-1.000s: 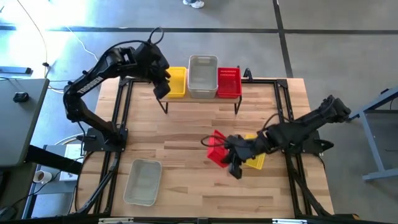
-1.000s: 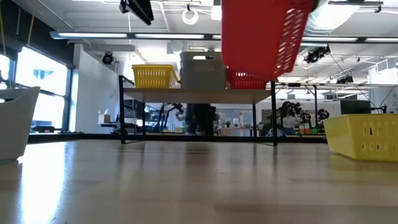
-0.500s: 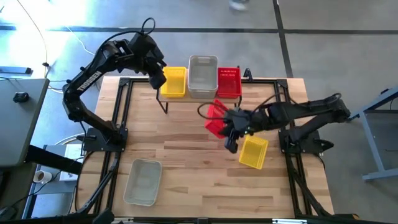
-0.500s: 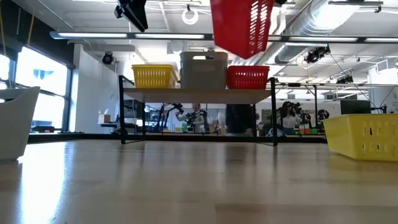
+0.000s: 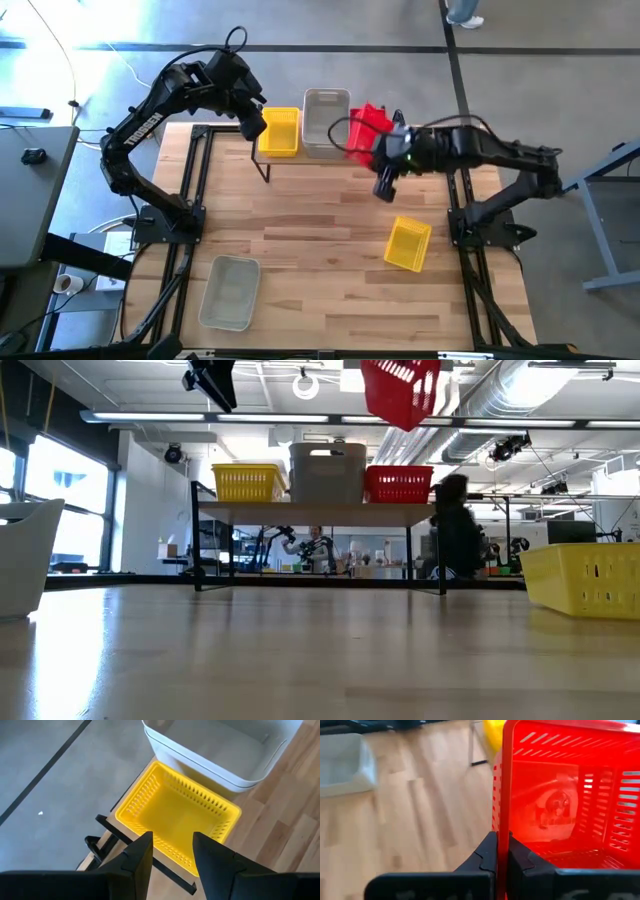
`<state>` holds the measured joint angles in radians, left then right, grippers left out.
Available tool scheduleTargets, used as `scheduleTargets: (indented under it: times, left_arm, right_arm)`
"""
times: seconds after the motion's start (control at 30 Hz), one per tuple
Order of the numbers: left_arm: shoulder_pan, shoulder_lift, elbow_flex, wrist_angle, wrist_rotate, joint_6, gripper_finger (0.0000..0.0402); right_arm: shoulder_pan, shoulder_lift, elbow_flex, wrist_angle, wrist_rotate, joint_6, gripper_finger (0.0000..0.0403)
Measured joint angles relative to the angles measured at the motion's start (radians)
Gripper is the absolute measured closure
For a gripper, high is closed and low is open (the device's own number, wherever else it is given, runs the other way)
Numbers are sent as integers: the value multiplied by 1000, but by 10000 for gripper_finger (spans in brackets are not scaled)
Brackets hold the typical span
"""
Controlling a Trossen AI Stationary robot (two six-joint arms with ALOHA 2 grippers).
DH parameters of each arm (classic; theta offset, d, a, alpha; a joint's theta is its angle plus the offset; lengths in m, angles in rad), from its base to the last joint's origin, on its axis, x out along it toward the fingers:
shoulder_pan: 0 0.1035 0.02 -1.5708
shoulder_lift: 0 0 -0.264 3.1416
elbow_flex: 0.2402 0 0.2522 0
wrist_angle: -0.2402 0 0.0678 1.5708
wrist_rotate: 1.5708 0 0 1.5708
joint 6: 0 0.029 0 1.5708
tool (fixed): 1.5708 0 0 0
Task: Stack baskets on shelf by color
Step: Stack the red bin on top of the red bins on the shelf
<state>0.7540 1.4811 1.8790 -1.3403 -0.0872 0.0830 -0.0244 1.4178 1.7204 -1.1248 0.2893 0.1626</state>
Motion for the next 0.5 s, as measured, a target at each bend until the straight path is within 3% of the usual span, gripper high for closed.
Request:
scheduleTargets:
  times: [0.5]
  left_arm:
    - [0,0,0,0,-1,-1,273]
  right_arm:
    - [-308,50,0,-108,-111,-469,403]
